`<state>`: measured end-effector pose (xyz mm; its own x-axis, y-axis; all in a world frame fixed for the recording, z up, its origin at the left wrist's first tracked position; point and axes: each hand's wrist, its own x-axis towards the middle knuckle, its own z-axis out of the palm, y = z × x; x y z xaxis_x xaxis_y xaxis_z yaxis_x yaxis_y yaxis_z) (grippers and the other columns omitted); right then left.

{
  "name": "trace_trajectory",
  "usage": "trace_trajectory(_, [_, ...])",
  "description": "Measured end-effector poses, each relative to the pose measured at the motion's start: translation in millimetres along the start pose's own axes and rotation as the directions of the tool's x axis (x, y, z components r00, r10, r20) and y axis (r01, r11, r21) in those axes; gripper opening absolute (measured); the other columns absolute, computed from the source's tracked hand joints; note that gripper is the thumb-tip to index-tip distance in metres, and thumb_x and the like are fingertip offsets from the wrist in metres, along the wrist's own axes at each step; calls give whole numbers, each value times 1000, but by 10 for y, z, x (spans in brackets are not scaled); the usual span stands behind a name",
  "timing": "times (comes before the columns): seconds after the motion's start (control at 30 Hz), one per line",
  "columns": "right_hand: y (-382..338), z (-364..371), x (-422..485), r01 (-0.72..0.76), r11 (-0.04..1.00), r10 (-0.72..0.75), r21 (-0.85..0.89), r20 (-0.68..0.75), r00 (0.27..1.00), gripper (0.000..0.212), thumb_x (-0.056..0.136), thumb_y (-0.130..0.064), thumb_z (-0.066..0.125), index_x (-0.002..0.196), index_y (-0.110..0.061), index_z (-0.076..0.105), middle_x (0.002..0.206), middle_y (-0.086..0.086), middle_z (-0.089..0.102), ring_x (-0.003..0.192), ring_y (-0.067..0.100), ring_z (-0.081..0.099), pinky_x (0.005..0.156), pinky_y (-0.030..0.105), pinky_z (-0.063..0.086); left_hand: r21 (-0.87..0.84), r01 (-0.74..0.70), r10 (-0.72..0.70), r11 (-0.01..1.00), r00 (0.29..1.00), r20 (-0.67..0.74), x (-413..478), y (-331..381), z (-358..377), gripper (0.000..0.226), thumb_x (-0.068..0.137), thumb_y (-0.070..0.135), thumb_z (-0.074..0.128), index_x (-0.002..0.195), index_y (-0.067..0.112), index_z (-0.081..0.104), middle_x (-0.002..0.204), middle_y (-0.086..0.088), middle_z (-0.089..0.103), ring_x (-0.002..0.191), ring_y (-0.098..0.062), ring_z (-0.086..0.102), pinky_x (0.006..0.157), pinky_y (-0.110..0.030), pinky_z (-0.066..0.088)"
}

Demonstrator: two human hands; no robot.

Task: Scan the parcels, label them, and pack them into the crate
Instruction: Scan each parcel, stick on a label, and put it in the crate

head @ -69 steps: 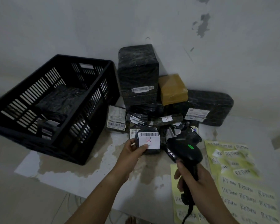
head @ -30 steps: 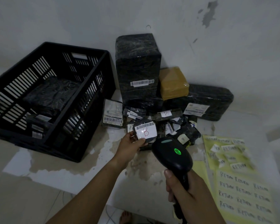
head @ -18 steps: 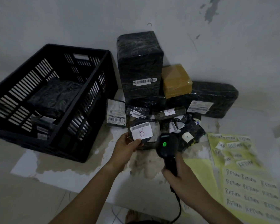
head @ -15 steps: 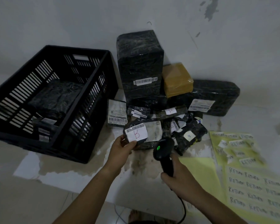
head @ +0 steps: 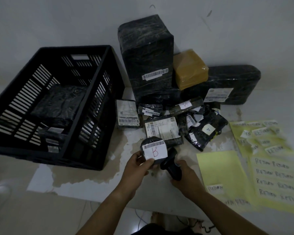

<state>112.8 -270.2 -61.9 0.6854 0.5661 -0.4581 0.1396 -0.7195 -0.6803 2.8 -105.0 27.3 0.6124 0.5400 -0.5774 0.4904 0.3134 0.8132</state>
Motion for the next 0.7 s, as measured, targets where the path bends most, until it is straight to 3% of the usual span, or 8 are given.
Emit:
trace_trajectory(0.1, [18, 167, -11, 19, 1000, -19, -4, -31, 999, 58, 74, -19, 78, 123, -19, 48, 116, 5, 63, 101, 22, 63, 78, 29, 51, 17, 13, -14, 1000, 1000, 26, 2, -17, -58, 34, 98, 19, 66, 130, 25, 57, 118, 7, 74, 99, -12, 74, 79, -28, 49])
trace_trajectory(0.2, [60, 239, -29, 37, 999, -37, -1, -73, 997, 58, 71, -20, 79, 121, -18, 48, 115, 3, 60, 104, 23, 60, 78, 30, 50, 67, 8, -12, 998, 998, 56, -3, -43, -68, 34, 98, 19, 66, 130, 25, 56, 119, 8, 74, 99, -12, 74, 77, -26, 49])
trace_trajectory(0.33, [139, 277, -90, 33, 999, -35, -22, -104, 994, 72, 69, -23, 80, 132, -20, 45, 126, 5, 56, 112, 25, 58, 86, 37, 53, 130, 1, -15, 992, 994, 105, -42, -80, -56, 37, 98, 21, 67, 132, 27, 54, 119, 10, 73, 101, -9, 73, 75, -23, 50])
trace_trajectory(0.53, [181, 226, -287, 72, 995, -82, -67, -153, 985, 77, 75, -26, 80, 141, -19, 41, 137, 3, 49, 122, 24, 50, 93, 34, 47, 118, -9, -7, 993, 990, 139, -81, -61, 9, 32, 100, 19, 64, 128, 29, 53, 119, 7, 73, 93, -8, 75, 75, -26, 50])
trace_trajectory(0.7, [449, -104, -597, 118, 990, -137, -82, -298, 945, 59, 84, -34, 73, 136, -19, 50, 134, -2, 53, 116, 20, 52, 92, 29, 44, 129, 8, -33, 992, 982, 188, -132, -117, 151, 38, 99, 23, 65, 134, 27, 52, 123, 8, 72, 99, -9, 74, 80, -29, 50])
